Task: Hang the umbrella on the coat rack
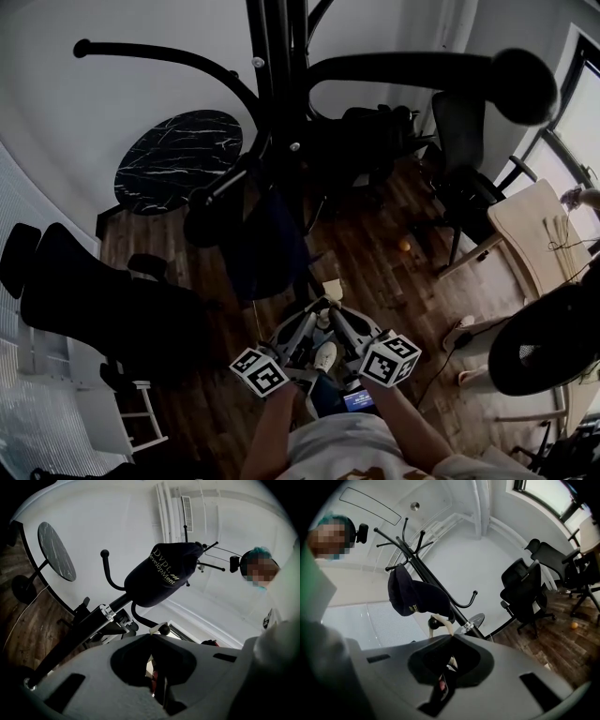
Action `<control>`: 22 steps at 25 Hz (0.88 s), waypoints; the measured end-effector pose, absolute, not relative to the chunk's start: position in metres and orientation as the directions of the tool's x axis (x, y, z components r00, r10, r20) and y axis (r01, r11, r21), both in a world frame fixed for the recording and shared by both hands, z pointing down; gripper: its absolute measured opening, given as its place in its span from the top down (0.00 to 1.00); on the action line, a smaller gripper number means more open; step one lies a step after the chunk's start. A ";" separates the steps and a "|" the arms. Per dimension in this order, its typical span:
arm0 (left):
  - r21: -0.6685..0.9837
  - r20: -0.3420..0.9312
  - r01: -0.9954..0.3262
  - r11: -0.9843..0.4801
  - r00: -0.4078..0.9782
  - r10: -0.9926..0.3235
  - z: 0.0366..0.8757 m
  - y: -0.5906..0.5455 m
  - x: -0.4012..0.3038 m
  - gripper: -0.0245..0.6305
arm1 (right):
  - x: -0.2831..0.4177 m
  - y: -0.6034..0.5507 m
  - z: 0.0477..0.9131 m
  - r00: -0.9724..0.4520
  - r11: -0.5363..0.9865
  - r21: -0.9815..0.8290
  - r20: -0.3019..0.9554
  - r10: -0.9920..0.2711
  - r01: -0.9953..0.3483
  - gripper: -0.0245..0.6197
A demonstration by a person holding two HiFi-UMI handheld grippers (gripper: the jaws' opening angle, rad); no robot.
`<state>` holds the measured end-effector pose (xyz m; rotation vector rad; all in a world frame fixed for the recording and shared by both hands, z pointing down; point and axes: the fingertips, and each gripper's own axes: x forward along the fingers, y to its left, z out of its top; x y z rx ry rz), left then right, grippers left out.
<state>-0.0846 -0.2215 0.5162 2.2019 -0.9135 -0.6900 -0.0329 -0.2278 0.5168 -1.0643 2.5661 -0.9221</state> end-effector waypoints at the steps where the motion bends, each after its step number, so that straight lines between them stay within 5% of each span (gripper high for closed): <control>1: 0.730 -0.213 -0.413 -0.545 0.620 -0.755 0.518 -0.222 -0.084 0.93 | -0.033 -0.228 0.519 -0.716 0.540 -0.624 0.043 -0.697 -0.564 0.94; 22: 0.772 -0.204 -0.391 -0.501 0.595 -0.778 0.542 -0.238 -0.092 0.93 | -0.043 -0.249 0.539 -0.726 0.528 -0.628 0.088 -0.682 -0.571 0.94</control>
